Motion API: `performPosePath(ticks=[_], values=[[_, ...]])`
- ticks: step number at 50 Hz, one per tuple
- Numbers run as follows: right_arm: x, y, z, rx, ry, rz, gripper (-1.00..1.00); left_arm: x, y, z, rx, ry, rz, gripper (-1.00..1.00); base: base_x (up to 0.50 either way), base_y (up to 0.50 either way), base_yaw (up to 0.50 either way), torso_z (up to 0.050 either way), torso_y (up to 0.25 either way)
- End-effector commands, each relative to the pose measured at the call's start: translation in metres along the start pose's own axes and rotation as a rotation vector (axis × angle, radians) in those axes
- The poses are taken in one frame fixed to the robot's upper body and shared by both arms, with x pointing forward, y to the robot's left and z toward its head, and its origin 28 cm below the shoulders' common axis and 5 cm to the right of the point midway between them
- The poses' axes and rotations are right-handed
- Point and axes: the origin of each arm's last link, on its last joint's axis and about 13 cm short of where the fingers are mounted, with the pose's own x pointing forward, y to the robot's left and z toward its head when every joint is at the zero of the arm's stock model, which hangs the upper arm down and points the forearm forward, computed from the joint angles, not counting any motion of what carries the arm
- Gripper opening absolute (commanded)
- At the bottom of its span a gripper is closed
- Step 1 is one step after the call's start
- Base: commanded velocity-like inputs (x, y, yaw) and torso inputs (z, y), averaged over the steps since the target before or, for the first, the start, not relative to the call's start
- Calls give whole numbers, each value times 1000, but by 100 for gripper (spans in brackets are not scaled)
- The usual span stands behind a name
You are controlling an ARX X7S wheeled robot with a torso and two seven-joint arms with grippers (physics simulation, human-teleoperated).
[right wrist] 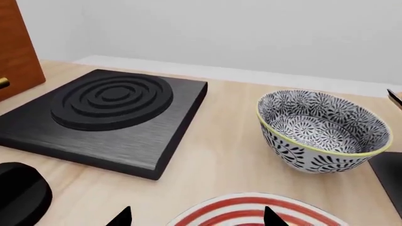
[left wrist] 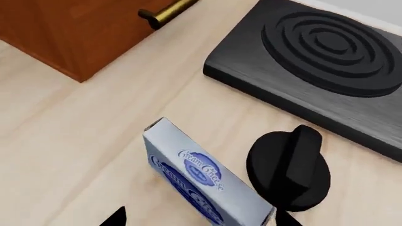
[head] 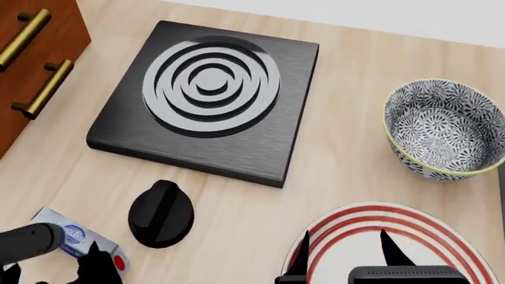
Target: Pick up the cream cheese and put it in the bowl.
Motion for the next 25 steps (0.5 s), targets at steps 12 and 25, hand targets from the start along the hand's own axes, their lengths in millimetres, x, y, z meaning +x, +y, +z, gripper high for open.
performPosePath(ticks=[12, 25], values=[[3, -2, -5, 8, 11, -3, 100, -12, -17, 30, -105, 128, -95, 100, 0, 0, 0, 0, 0], [2, -2, -6, 10, 11, 1, 100, 1, -22, 56, -202, 142, -91, 100, 0, 0, 0, 0, 0]])
